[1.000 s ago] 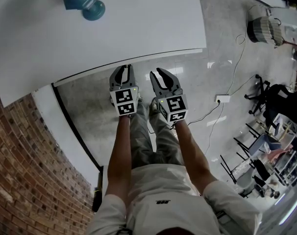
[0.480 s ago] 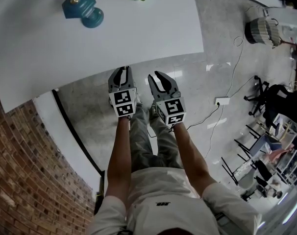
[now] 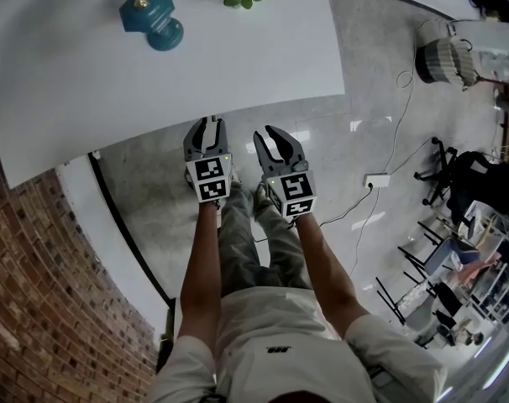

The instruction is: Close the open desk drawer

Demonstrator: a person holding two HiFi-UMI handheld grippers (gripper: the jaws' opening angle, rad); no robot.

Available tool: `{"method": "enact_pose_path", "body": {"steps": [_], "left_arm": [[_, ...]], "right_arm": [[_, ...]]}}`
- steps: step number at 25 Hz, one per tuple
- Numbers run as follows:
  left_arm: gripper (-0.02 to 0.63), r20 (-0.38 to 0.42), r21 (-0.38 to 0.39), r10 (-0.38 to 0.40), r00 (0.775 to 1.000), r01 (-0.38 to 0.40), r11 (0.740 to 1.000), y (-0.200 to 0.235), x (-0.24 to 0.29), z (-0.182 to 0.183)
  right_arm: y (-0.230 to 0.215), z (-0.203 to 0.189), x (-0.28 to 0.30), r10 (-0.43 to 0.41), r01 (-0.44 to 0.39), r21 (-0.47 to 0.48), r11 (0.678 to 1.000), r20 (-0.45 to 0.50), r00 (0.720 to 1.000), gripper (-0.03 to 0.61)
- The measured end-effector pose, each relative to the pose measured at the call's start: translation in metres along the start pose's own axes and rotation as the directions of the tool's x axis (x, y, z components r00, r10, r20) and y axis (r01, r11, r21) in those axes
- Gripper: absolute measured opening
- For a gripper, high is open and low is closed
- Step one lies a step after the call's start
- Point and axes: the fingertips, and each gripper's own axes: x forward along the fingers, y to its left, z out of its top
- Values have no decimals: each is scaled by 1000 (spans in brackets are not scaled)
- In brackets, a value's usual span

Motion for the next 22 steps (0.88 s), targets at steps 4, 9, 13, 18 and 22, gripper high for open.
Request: {"method": "enact_pose_path", "body": {"steps": [4,9,13,18,22], "left_arm": [[166,15,-8,11,1000,-11,1000,2,-26,6],[187,73,1,-9,997,9,1000,-10,-82,34],[187,153,20,-9,988,6,1000,-21,-131,69],[186,234,57,-9,972,-4,998,-36,-191,102],[184,290,81,-9,957,-15,997,-46,-236,117]], "right_arm": [[2,17,-14,-13,13,-16,1000,37,999,101],[16,48,-50,1,4,-59,998,79,997,101],[34,80,-85,31,-19,-98,995,129,991,101],[59,109,-137,57,-28,-154,988,189,980,101],[76,125,-172,76,-29,-194,981,236,969,101]]}}
